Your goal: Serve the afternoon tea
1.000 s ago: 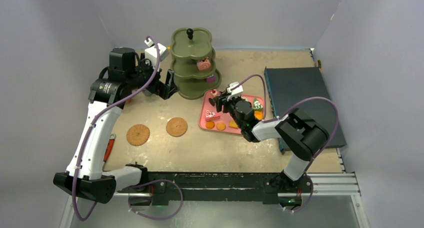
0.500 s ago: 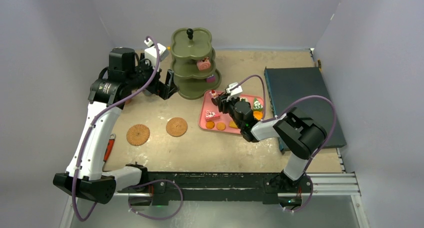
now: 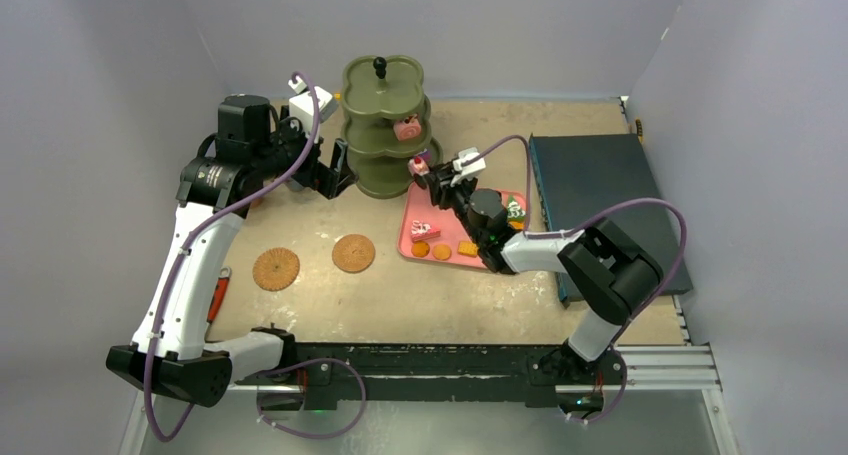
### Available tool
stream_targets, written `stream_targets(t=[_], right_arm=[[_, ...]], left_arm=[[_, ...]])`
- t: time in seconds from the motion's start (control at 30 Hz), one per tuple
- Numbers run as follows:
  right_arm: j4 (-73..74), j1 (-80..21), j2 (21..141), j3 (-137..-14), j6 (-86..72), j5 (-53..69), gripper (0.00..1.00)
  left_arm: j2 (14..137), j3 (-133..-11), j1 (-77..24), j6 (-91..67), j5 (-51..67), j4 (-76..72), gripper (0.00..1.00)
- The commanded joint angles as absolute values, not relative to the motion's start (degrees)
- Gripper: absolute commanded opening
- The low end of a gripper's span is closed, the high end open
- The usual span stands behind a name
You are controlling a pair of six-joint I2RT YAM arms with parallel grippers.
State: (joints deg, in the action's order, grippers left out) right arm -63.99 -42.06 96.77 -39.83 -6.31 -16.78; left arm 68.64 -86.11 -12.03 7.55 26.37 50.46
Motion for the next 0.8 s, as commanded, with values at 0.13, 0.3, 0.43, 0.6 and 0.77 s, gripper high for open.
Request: stream_targets(t=[0.13, 0.3, 0.43, 0.6, 0.77], right_arm=[[-65.3, -41.9, 102.2, -49.0, -6.5, -14.6, 0.34], [-66.1, -41.5, 104.7, -50.2, -7.3, -14.3, 0.34], [-67.7, -41.4, 107.0, -51.3, -7.7, -14.8, 0.34], [-69.5, -41.3, 110.0, -53.7, -7.8, -16.3, 0.34], [-69.9, -41.2, 111.6, -55.9, -7.9, -17.4, 0.34]], left_arm=[[67.2, -87.7, -11.8, 8.2, 26.3, 49.5, 0.99], [67.1, -87.5, -11.8, 8.6, 26.3, 49.9, 0.99], [67.3, -87.4, -11.8, 8.6, 26.5, 49.8, 0.99], [67.5, -87.4, -11.8, 8.8, 26.6, 50.1, 0.99], [67.6, -87.3, -11.8, 9.1, 26.5, 50.2, 0.99]])
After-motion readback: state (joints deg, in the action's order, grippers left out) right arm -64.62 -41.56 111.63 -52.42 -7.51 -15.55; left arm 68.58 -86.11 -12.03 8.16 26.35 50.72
